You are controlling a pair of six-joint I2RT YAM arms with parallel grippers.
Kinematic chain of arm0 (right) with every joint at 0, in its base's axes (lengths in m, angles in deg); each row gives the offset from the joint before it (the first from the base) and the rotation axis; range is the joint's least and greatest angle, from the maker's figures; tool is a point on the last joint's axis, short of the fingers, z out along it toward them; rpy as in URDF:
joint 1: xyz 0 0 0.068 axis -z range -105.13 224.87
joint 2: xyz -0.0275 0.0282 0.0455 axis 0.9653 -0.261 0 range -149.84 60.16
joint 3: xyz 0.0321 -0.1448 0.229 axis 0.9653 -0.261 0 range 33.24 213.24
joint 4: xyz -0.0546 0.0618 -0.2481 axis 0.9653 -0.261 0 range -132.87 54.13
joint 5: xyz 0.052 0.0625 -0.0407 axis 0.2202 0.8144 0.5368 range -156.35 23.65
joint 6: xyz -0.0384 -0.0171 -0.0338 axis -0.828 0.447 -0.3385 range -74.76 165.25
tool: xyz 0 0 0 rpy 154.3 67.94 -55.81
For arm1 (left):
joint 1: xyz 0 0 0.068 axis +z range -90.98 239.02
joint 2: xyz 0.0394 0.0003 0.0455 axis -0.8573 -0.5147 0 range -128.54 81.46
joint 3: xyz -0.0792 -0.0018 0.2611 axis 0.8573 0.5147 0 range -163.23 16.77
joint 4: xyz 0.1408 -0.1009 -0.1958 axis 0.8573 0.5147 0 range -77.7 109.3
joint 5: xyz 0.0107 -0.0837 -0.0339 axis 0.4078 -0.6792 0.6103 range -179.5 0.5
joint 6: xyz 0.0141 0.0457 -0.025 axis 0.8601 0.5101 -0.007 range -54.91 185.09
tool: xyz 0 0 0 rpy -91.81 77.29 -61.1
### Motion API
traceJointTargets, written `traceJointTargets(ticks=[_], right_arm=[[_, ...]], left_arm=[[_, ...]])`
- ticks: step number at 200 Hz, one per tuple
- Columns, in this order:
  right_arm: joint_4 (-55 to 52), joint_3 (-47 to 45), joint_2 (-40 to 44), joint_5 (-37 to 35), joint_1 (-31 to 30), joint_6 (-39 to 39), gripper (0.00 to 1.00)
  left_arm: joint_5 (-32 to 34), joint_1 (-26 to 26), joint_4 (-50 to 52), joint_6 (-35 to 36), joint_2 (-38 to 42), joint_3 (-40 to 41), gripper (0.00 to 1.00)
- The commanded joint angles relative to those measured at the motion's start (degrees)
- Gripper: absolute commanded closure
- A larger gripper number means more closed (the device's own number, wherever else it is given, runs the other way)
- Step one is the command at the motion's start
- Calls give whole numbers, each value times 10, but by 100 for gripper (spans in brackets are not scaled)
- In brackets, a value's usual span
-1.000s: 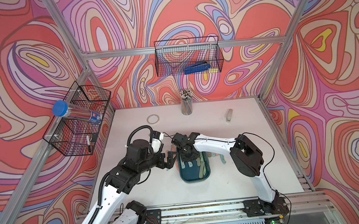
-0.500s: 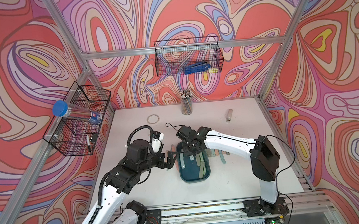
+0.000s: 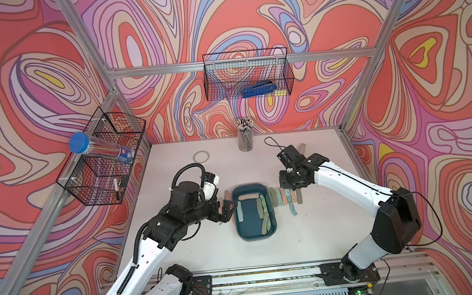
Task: Take the fruit knife out of the storage box
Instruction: Place the fruit knife at the center of the board.
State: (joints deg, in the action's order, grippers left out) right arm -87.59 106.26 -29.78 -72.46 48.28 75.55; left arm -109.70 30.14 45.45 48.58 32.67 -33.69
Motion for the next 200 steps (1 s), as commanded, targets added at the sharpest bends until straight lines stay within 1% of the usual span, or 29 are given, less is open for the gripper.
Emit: traceJointTargets(ticks=[1, 15, 48, 126, 170, 200], right_arm=[[12, -46, 5, 42, 67, -72, 84], [13, -60, 0, 39, 99, -96, 84], [20, -74, -10, 29, 133, -116, 84], [53, -87, -54, 47, 160, -131, 84], [54, -85, -91, 61, 169, -135, 84], [52, -80, -108, 57, 173, -133, 84]], left_arm=[[-28, -2, -15, 8, -2, 0, 0], [-31, -3, -16, 8, -4, 1, 0], [-27, -4, -16, 8, -2, 1, 0], [-26, -4, -17, 10, -7, 1, 0], [-20, -4, -17, 10, -8, 1, 0], [-17, -4, -18, 10, -7, 2, 0]])
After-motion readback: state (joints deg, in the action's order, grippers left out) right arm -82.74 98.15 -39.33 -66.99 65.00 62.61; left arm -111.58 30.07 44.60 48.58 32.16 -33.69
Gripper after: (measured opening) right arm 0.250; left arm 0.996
